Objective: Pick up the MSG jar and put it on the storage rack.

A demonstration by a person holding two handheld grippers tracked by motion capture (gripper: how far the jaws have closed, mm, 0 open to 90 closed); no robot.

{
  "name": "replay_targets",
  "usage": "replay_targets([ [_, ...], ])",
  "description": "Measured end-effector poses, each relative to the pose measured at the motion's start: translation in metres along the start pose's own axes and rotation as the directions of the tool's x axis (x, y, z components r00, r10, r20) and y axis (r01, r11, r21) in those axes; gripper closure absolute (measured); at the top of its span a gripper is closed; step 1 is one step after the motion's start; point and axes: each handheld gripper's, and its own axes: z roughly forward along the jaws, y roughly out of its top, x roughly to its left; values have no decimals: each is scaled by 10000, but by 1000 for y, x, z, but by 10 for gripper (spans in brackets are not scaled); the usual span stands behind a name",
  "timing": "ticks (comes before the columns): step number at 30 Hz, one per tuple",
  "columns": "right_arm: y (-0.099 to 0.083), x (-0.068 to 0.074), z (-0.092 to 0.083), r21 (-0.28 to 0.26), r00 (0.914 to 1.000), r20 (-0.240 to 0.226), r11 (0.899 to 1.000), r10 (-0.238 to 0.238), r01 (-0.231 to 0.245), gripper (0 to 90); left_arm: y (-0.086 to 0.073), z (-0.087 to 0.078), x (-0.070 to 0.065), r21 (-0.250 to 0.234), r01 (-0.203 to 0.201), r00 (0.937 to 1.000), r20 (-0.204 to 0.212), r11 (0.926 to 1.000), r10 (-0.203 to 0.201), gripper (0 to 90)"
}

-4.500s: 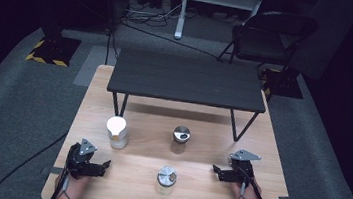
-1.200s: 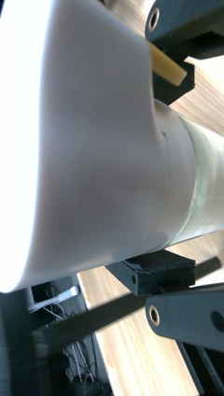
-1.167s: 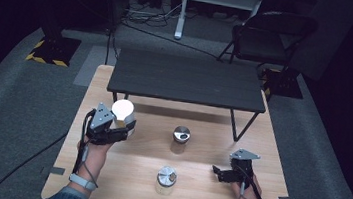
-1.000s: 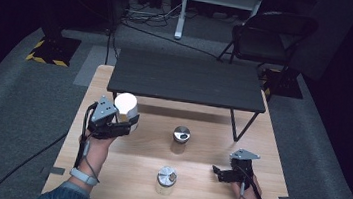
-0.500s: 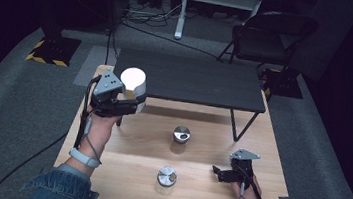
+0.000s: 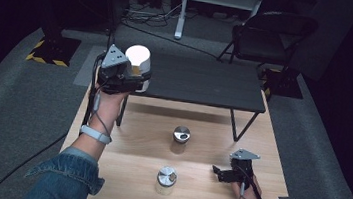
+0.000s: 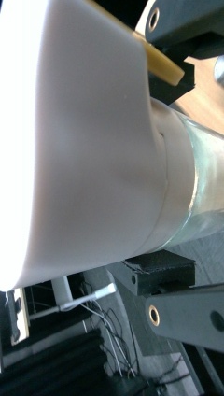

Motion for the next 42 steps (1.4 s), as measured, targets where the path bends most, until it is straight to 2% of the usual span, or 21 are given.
replay_targets([
  [6, 0, 0, 0, 0, 10000, -1, 10000, -4, 4, 2, -3, 15, 9, 58, 133, 9999, -95, 9999, -133, 305],
  [12, 0, 0, 0, -1, 10000, 0, 10000, -3, 3, 2, -5, 30, 13, 492, 202, 9996, -225, 9986, -191, 304],
  [15, 0, 0, 0, 0, 10000, -4, 10000, -4, 4, 1, -9, 31, 12, 302, 320, 9990, -323, 9990, -310, 304],
  [18, 0, 0, 0, 0, 10000, -4, 10000, -4, 4, 1, -10, 34, 9, 262, 179, 9989, -443, 9995, -167, 298],
  [19, 0, 0, 0, 1, 10000, -5, 10000, -2, 2, 1, -10, 34, 9, 228, 192, 9988, -446, 9996, -182, 290],
  [22, 0, 0, 0, 2, 10000, -4, 10000, -1, 1, 1, -10, 33, 9, 238, 347, 9984, -449, 9991, -336, 195],
  [24, 0, 0, 0, 0, 10000, -4, 10000, -3, 3, 2, -9, 33, 8, 436, 303, 9986, -455, 9986, -283, 140],
  [29, 0, 0, 0, 0, 10000, -5, 10000, -3, 3, 2, -18, 23, 11, 313, 351, 9991, -266, 9989, -343, 96],
  [39, 0, 0, 0, -1, 10000, -5, 10000, -1, 1, 1, -41, -17, 10, -135, -3, 9988, -487, 9999, -4, 67],
  [42, 0, 0, 0, 0, 10000, -5, 10000, -1, 1, 1, -49, -32, 10, -160, 121, 9985, -540, 9998, -129, 67],
])
